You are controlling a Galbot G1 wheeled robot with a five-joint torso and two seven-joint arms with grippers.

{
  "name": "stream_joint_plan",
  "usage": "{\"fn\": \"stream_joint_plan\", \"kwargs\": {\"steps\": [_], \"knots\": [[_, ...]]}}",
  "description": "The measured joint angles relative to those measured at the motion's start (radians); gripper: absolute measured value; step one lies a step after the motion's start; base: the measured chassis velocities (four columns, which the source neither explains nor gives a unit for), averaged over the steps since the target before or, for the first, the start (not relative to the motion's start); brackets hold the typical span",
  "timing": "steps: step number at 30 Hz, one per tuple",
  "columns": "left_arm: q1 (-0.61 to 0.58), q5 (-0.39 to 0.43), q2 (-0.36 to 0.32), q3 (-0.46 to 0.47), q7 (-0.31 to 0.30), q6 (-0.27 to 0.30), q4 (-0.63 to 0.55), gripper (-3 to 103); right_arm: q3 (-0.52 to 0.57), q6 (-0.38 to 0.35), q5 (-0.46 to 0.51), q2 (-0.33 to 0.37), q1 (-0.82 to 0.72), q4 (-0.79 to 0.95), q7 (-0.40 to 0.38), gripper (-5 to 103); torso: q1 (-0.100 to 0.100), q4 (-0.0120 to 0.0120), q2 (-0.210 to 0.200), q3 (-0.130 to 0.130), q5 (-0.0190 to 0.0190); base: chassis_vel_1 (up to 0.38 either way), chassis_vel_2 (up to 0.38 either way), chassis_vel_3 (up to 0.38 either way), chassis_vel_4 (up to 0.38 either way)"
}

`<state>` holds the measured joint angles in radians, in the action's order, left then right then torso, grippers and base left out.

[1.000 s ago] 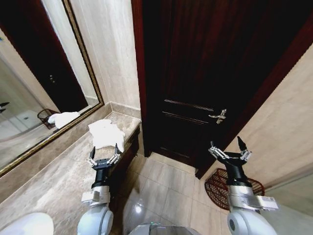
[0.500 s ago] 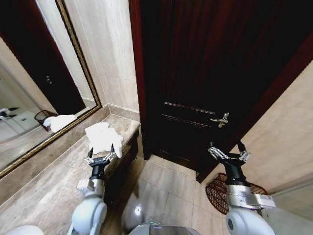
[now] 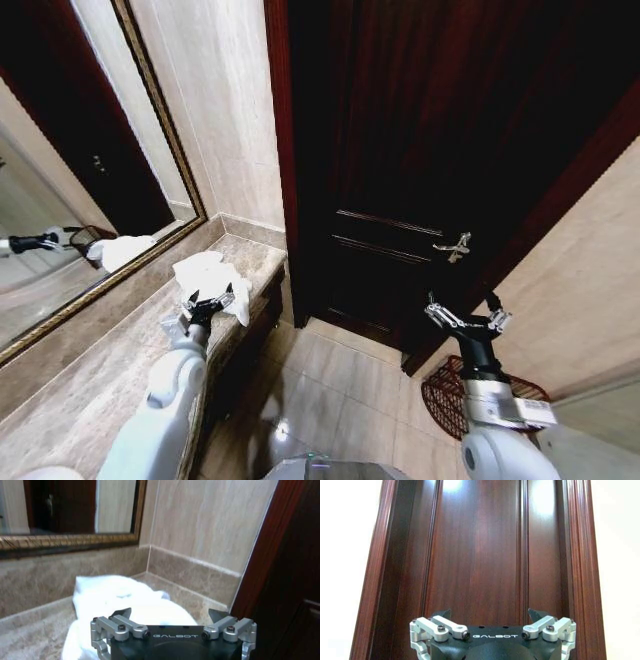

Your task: Discard the used towel into the hamper.

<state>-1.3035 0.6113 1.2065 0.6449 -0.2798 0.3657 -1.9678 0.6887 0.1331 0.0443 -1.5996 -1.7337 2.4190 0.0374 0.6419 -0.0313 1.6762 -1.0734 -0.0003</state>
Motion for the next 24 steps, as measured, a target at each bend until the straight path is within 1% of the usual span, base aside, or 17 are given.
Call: {"fn": "stream_joint_plan", "kwargs": {"steps": [3,5,6,9,11,13,15,16,21,22,24], "knots": [[0.033,0.005,-0.013,-0.013,-0.001,0.015,0.044,100,-0.006,-0.001,-0.006,-0.006,-0.005,0.0,0.001,100,0.0,0.0001,0.0,0.0,-0.0001,0.0,0.0,0.0,0.0],[0.069,0.005,-0.024,-0.024,-0.004,0.023,0.096,100,-0.006,-0.003,-0.009,-0.008,-0.006,-0.002,0.002,100,0.0,0.0001,0.0,0.0,0.0,0.0,0.0,0.0,0.0],[0.069,0.005,-0.024,-0.024,-0.004,0.023,0.096,100,-0.006,-0.003,-0.009,-0.008,-0.006,-0.002,0.002,100,0.0,0.0001,0.0,0.0,0.0,0.0,0.0,0.0,0.0],[0.107,0.005,-0.04,-0.036,-0.008,0.024,0.162,100,-0.002,-0.003,-0.009,-0.008,-0.007,-0.005,0.002,100,0.0,0.0001,0.0,0.0,0.0,0.0,0.0,0.0,0.0],[0.117,0.004,-0.044,-0.041,-0.008,0.024,0.18,100,-0.001,-0.003,-0.008,-0.008,-0.008,-0.007,0.002,100,0.0,0.0001,0.0,0.0,0.0003,0.0,0.0,0.0,0.0],[0.142,0.002,-0.055,-0.056,-0.004,0.025,0.227,100,-0.002,-0.001,-0.008,-0.008,-0.008,-0.011,0.002,100,0.0,0.0001,0.0,0.0,0.0002,0.0,0.0,0.0,0.0],[0.153,0.001,-0.058,-0.061,-0.001,0.025,0.245,100,-0.003,0.001,-0.008,-0.008,-0.008,-0.013,0.004,100,0.0,0.0,0.0,0.0,0.0002,0.0,0.0,0.0,0.0],[0.173,0.0,-0.063,-0.074,0.006,0.024,0.277,100,-0.002,0.003,-0.008,-0.008,-0.008,-0.014,0.006,100,0.0,0.0,0.0,0.0,0.0002,0.0,0.0,0.0,0.0],[0.207,0.001,-0.067,-0.1,0.014,0.018,0.331,100,0.0,0.005,-0.007,-0.008,-0.008,-0.016,0.008,100,0.0,0.0002,0.0,0.0,0.0003,0.0,0.0,0.0,0.0],[0.213,0.001,-0.067,-0.104,0.015,0.018,0.341,103,0.001,0.005,-0.006,-0.008,-0.008,-0.016,0.008,100,0.0,0.0002,0.0,0.0,0.0003,0.0,0.0,0.0,0.0],[0.216,0.002,-0.059,-0.106,0.022,0.016,0.361,98,0.005,0.005,-0.002,-0.005,-0.005,-0.018,0.008,100,0.0,0.0002,0.0,0.0,0.0004,0.0,0.0,0.0,0.0]]}}
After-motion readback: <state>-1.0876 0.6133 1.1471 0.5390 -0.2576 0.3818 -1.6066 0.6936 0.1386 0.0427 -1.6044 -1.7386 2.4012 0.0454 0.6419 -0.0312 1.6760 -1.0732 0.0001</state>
